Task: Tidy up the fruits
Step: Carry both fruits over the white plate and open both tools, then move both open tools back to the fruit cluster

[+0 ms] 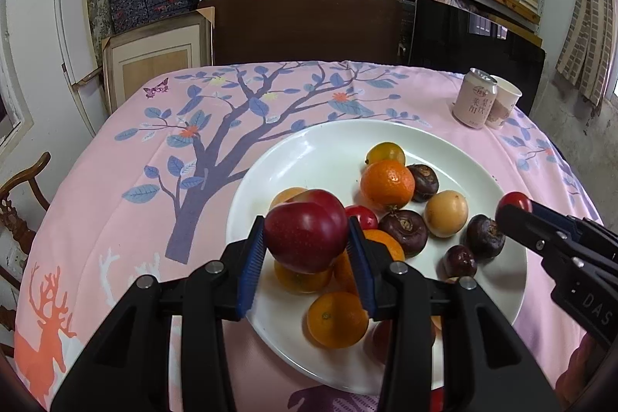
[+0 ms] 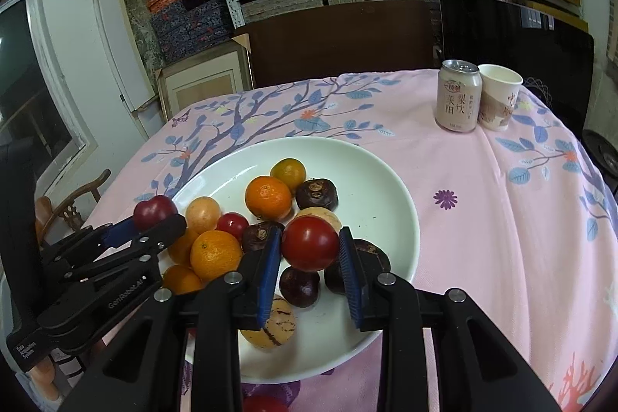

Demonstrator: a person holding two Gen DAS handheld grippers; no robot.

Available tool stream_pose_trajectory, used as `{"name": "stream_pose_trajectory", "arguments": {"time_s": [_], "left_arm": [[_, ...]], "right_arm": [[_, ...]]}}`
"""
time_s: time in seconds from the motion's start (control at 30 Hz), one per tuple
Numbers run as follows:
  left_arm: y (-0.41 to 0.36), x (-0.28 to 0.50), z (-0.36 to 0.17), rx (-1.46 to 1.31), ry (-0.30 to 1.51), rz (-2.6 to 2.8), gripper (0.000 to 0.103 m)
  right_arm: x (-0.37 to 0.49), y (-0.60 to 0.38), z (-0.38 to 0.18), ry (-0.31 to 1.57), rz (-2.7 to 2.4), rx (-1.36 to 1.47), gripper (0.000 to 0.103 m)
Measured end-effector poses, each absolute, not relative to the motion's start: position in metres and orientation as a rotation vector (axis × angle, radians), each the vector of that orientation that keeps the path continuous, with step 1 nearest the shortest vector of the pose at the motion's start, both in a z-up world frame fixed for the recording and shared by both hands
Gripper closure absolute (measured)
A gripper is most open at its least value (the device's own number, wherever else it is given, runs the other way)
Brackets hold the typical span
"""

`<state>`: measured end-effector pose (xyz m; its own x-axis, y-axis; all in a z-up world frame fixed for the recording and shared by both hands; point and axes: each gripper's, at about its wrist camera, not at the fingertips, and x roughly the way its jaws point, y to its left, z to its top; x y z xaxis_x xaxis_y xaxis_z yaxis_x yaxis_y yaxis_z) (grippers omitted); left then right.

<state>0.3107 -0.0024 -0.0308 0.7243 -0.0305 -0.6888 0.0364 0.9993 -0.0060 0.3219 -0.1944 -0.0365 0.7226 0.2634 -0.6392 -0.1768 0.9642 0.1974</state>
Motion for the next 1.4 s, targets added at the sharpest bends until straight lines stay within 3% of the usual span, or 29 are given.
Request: {"name": "stream_pose_trajectory", "arguments": {"time_s": [0.13, 0.17, 0.2, 0.23, 0.27, 0.3, 0.57, 0.67, 0.87, 1.07, 1.2, 1.4], "left_arm": [[-0.004, 0.31, -0.03, 0.012, 0.756, -0.036, 0.062], [-0.004, 0.309, -0.03, 0.016, 0.747, -0.034, 0.058], [-0.005, 0.308, -0.029, 0.022, 0.742, -0.029, 0.052], [-0.004, 0.308, -0.028, 0.023, 0.736, -0.023, 0.036], [-0.003, 0.305, -0.025, 0.017, 0.718, -0.011, 0.026], [-0.002, 0.303, -0.023, 0.013, 0.706, -0.007, 0.025], [0.012, 0.257, 0.0, -0.053, 0.671, -0.077, 0.025], [0.007, 0.223, -0.012, -0.061, 0.711, -0.151, 0.025], [-0.037, 0.164, -0.045, 0.07, 0.788, -0.294, 0.025], [-0.054, 0.161, -0.066, 0.132, 0.838, -0.298, 0.023], [-0.049, 0.172, -0.075, 0.111, 0.88, -0.291, 0.014], [-0.007, 0.165, -0.059, 0.034, 0.806, -0.117, 0.014]], "right_arm": [[0.322, -0.191, -0.039, 0.726, 0.244, 0.113, 0.07], [0.322, -0.191, -0.04, 0.725, 0.255, 0.113, 0.053], [0.322, -0.191, -0.04, 0.72, 0.258, 0.113, 0.029], [0.321, -0.192, -0.04, 0.707, 0.245, 0.117, 0.023], [0.318, -0.195, -0.037, 0.678, 0.231, 0.128, 0.022], [0.315, -0.198, -0.033, 0.654, 0.231, 0.138, 0.022], [0.28, -0.235, -0.004, 0.566, 0.223, 0.249, 0.018], [0.252, -0.253, -0.01, 0.539, 0.194, 0.286, 0.01], [0.211, -0.282, -0.031, 0.559, 0.16, 0.35, 0.009], [0.205, -0.294, -0.031, 0.543, 0.171, 0.417, 0.007], [0.208, -0.292, -0.032, 0.565, 0.185, 0.415, 0.007], [0.207, -0.293, -0.032, 0.562, 0.178, 0.414, 0.007]]}}
